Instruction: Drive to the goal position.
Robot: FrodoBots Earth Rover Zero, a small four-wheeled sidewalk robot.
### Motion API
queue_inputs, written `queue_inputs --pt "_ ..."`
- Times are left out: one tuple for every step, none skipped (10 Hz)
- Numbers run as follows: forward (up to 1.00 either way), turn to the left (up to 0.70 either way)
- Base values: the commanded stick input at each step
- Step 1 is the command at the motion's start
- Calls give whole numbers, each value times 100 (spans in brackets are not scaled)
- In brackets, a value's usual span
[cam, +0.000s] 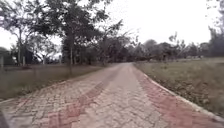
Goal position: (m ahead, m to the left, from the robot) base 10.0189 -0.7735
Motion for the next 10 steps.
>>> queue_inputs --pt "70 0" --pt "70 0" --pt "70 0" --pt "70 0" --pt "70 0" --pt "70 0" --pt "70 0" --pt "70 0" --pt "70 0" --pt "70 0"
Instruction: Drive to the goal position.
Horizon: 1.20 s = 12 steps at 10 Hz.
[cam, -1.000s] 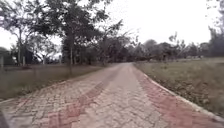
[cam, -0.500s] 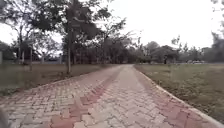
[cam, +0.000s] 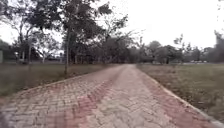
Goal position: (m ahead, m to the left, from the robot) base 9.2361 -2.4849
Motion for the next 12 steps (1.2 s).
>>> queue_inputs --pt "70 0" --pt "70 0" --pt "70 0" --pt "70 0" --pt "70 0" --pt "70 0" --pt "70 0" --pt "70 0" --pt "70 -8" --pt "70 -19" --pt "70 -18" --pt "70 -7"
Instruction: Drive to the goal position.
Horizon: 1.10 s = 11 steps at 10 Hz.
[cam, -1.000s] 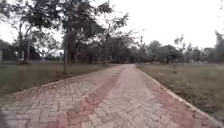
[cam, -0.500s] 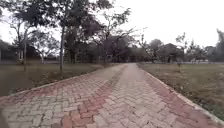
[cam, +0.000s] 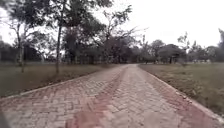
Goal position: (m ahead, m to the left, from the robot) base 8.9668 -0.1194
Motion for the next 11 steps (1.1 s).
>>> queue_inputs --pt "70 0" --pt "70 0" --pt "70 0" --pt "70 0" --pt "70 0" --pt "70 0" --pt "70 0" --pt "70 0" --pt "70 0" --pt "70 0" --pt "70 0"
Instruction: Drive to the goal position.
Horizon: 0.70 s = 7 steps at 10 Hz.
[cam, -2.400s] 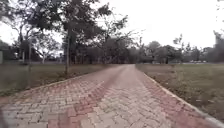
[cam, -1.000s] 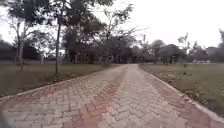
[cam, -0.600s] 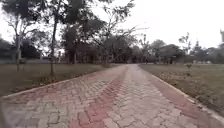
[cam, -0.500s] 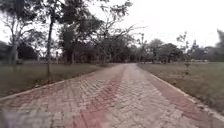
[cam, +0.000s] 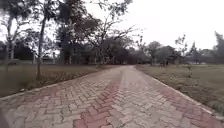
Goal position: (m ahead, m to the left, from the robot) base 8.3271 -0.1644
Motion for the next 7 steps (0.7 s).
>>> queue_inputs --pt "70 0" --pt "70 0" --pt "70 -13" --pt "70 -26" --pt "70 -23" --pt "70 -20" --pt "70 0"
